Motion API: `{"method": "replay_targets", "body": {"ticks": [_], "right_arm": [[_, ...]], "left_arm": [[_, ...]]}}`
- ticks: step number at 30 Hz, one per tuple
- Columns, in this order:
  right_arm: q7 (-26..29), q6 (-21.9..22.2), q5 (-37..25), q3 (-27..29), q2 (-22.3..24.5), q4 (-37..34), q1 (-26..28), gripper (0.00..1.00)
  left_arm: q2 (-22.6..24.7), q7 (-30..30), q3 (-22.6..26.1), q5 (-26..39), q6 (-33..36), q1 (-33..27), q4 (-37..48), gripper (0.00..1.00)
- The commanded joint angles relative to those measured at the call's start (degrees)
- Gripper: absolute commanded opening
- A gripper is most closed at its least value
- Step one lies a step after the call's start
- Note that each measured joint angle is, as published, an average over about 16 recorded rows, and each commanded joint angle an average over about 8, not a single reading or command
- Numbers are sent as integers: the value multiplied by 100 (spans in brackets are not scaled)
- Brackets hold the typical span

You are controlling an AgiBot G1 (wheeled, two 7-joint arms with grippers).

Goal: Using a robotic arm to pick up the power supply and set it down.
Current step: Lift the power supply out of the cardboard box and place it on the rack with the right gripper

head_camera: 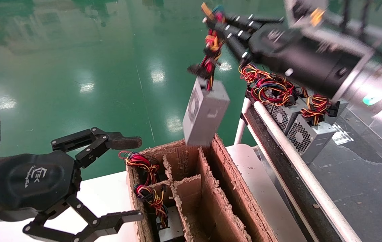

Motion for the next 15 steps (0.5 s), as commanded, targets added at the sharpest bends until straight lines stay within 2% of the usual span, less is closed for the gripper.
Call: {"method": "replay_targets", "body": {"ticks": [1, 15], "right_arm": [[79, -101, 89, 62, 81, -72, 174, 0], [-131, -573, -49, 268, 590, -1673, 1695, 0]], "left_arm": [[0, 0, 1, 0, 0, 0, 0, 100], [-2, 3, 5, -4, -2, -1, 0, 100]]}}
